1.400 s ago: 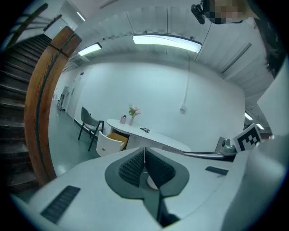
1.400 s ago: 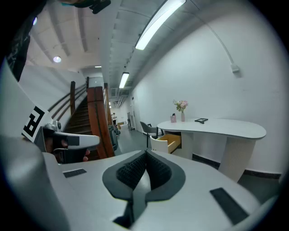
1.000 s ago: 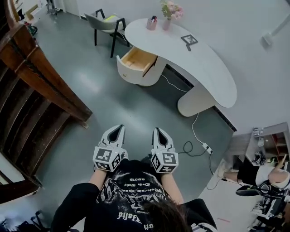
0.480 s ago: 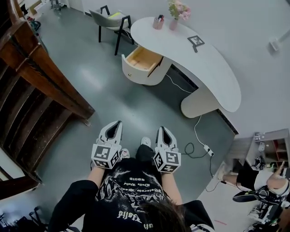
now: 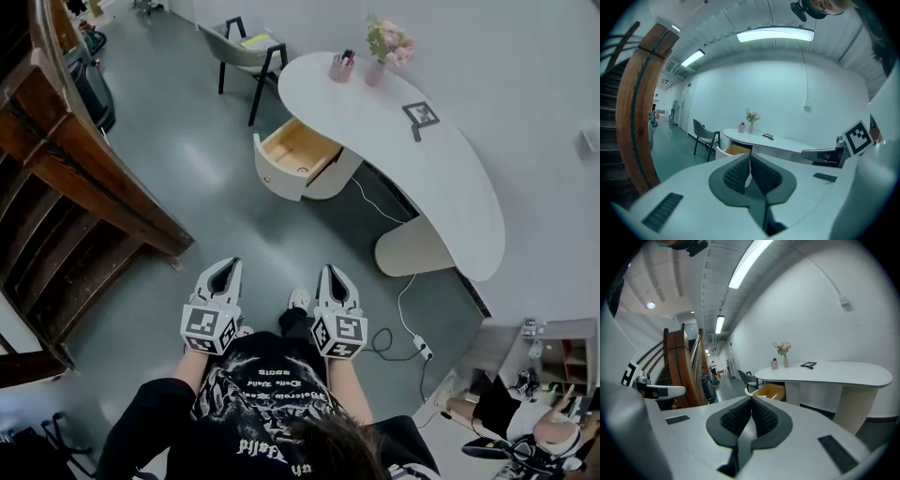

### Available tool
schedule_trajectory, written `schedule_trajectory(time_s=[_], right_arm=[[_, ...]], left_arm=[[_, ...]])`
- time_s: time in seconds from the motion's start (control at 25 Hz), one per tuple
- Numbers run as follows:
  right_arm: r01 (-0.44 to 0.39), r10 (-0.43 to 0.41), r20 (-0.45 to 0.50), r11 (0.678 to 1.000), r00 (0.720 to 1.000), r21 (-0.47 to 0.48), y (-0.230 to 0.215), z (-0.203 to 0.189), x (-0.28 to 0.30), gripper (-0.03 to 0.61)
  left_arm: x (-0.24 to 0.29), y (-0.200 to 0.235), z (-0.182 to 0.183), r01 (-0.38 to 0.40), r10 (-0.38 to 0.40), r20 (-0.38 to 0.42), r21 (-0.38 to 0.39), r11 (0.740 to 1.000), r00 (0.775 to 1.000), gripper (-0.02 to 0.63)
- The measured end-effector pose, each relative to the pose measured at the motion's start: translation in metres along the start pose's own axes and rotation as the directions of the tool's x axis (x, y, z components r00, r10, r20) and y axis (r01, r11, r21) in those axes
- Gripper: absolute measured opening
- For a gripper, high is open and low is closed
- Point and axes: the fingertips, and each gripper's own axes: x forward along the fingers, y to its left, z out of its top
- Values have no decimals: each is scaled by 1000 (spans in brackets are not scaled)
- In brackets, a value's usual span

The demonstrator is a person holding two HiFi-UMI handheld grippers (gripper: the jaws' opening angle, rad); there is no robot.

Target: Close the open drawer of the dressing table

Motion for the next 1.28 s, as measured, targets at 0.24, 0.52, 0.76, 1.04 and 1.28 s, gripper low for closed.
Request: schedule_trajectory(time_s=[0.24, 0.52, 0.76, 1.04, 1.28], right_arm=[[-57, 58, -45, 998, 997, 28, -35, 18, 52, 26], [-119, 120, -59, 993, 991, 11, -64, 43, 94, 26], [-181, 181, -55, 984, 982, 2, -90, 58, 120, 26], [-225, 223, -80, 974, 972, -21, -121, 62, 139, 26], [-239, 237, -84, 971, 968, -6, -129, 66, 149, 26]], left_arm=[[58, 0, 15, -26, 25, -15, -15, 1000, 1000, 26], [115, -8, 28, -39, 38, -25, -46, 998, 999, 25], [157, -22, 29, -70, 69, -31, -40, 997, 997, 26], [186, -30, 30, -130, 129, -19, -79, 988, 991, 26], [200, -26, 37, -140, 139, -16, -113, 984, 990, 25]])
